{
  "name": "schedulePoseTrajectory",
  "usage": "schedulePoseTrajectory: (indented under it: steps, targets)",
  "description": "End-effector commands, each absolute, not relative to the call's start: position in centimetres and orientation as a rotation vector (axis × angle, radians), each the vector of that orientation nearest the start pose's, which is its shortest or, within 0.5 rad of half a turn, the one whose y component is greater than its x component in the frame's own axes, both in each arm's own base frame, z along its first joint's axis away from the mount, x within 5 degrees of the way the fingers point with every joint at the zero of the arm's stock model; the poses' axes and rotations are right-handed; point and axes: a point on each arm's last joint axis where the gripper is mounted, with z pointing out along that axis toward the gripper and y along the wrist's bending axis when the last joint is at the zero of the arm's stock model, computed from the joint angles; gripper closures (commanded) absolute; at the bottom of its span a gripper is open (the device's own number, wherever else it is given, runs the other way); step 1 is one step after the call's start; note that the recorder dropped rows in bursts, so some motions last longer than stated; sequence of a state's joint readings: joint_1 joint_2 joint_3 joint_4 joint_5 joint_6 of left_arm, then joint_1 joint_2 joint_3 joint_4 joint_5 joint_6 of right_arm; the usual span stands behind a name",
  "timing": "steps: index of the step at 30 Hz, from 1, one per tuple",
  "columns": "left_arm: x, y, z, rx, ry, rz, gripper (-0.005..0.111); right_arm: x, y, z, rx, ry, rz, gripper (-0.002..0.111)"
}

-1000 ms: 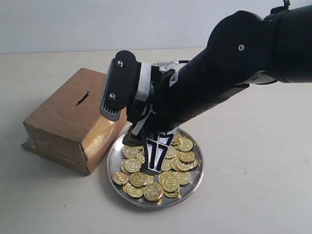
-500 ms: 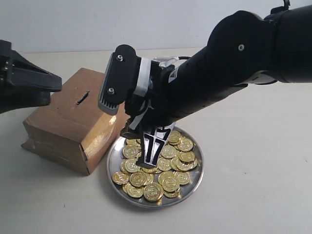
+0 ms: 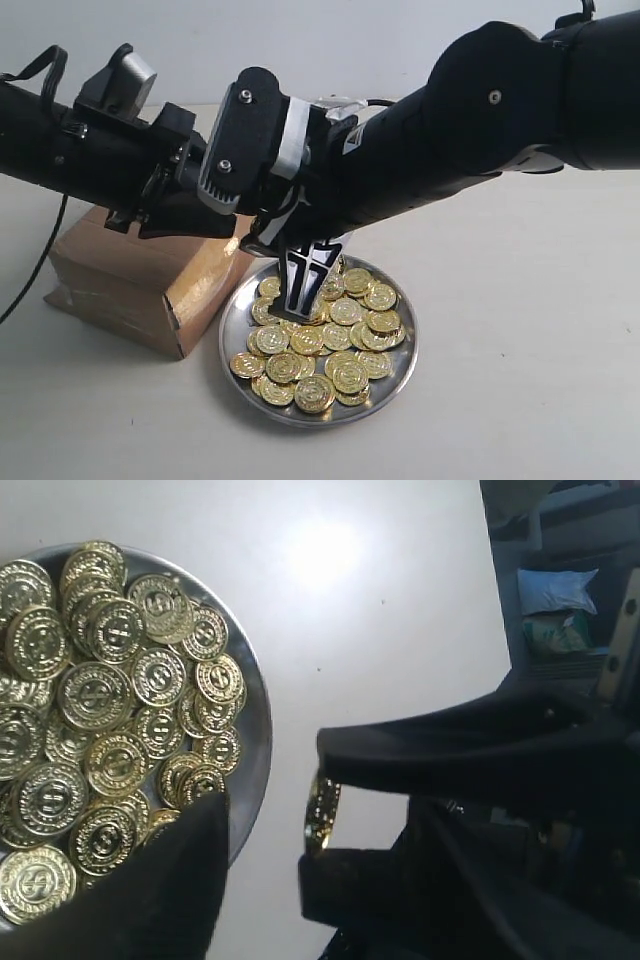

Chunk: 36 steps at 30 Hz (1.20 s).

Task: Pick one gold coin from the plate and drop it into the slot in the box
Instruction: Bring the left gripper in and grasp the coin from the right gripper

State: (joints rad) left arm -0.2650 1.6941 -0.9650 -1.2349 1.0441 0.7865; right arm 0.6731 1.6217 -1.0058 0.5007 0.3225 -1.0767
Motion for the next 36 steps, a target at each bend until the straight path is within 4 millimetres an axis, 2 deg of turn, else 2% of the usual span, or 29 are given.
schedulePoseTrajectory:
  steps: [1, 21, 24, 26, 27, 36]
  targets:
    - [27.99, -15.87, 21.6, 0.387, 2.584, -1.464, 0.054, 25.96, 22.49, 23.1, -1.46, 1.864, 0.212, 0.09]
    - [28.0, -15.95, 21.51, 0.404, 2.574, -1.481, 0.055, 26.12, 22.54, 23.24, -1.428, 1.861, 0.213, 0.09]
    - [28.0, -15.95, 21.51, 0.407, 2.572, -1.48, 0.065, 26.12, 22.54, 23.24, -1.428, 1.861, 0.213, 0.09]
    - [28.0, -15.95, 21.51, 0.409, 2.571, -1.479, 0.078, 26.1, 22.56, 23.25, -1.42, 1.867, 0.221, 0.09]
    - [28.0, -15.95, 21.51, 0.412, 2.57, -1.478, 0.08, 26.1, 22.56, 23.25, -1.418, 1.868, 0.222, 0.09]
    - [27.97, -16.07, 21.72, 0.428, 2.54, -1.509, 0.081, 26.17, 22.59, 23.32, -1.397, 1.871, 0.228, 0.09]
